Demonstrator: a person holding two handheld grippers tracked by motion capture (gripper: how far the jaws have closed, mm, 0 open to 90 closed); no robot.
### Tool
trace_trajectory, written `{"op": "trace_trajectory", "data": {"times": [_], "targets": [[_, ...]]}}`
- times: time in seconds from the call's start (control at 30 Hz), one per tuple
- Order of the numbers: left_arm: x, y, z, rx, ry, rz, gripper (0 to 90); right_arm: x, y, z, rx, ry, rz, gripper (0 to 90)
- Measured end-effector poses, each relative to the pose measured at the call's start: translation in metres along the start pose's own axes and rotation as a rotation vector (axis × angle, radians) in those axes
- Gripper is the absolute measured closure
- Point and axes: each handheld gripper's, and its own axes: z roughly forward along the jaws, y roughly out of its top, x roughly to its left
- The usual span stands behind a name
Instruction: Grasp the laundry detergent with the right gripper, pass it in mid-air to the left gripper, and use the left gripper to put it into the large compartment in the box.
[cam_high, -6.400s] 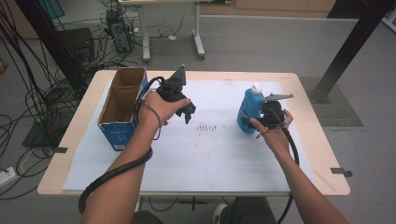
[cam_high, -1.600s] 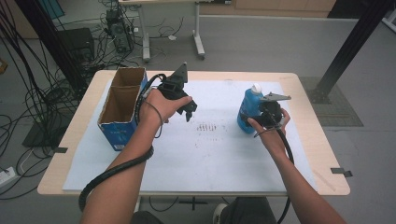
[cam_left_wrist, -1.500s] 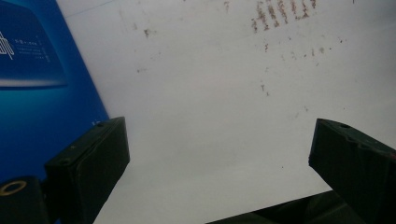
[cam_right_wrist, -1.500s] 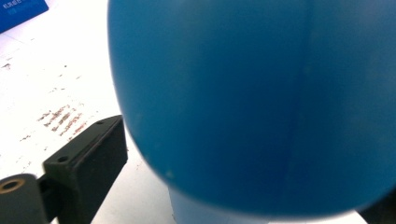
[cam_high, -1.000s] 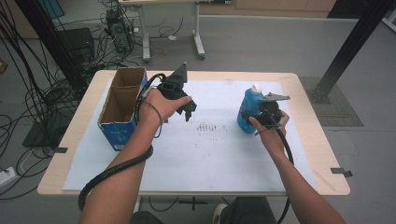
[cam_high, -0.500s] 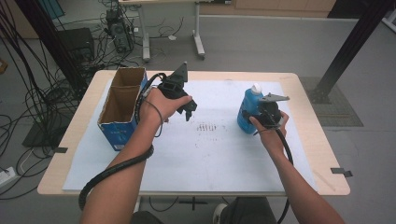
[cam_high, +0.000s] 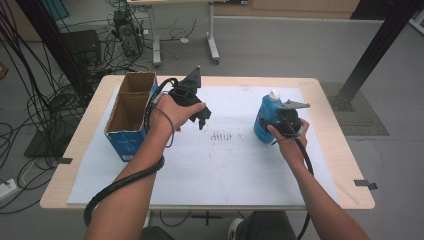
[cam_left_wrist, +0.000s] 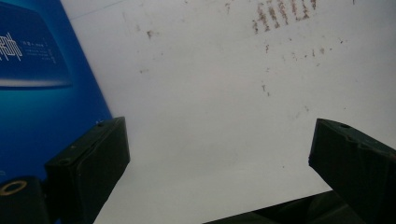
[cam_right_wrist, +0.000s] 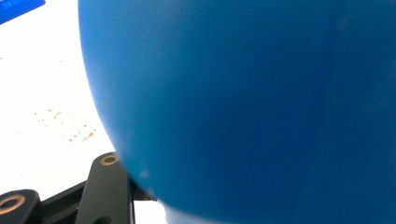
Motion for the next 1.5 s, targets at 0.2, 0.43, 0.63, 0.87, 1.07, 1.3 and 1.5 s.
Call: {"op": "trace_trajectory", "data": {"times": [0.2, 0.43, 0.63, 0.87, 1.07, 1.3, 1.5], "targets": [[0.0006, -0.0004, 0.0000, -0.002, -0.002, -0.001, 5.6, 0.0001, 0.0001, 0.0000, 0.000, -0.001, -0.001, 41.8], [0.0010, -0.0009, -0.0001, -0.001, -0.002, -0.001, 5.6, 0.0001, 0.0002, 0.0000, 0.002, -0.001, -0.001, 41.9], [0.0009, -0.0018, -0.0005, -0.001, 0.002, 0.002, 5.7, 0.0007, 0.0006, 0.0000, 0.005, -0.006, -0.004, 41.9], [0.0016, -0.0024, -0.0014, -0.001, 0.002, -0.002, 5.6, 0.0005, 0.0005, 0.0000, 0.005, -0.005, -0.005, 41.9], [0.0012, -0.0026, -0.0019, -0.003, 0.002, 0.000, 5.6, 0.0009, 0.0005, 0.0001, 0.006, -0.006, -0.006, 41.8], [0.0014, -0.0032, -0.0018, -0.002, 0.002, 0.001, 5.6, 0.0005, 0.0005, 0.0001, 0.006, -0.003, -0.010, 41.8], [0.0015, -0.0035, -0.0026, -0.006, 0.004, -0.002, 5.6, 0.0007, 0.0004, 0.0003, 0.005, -0.004, -0.010, 41.8]]}}
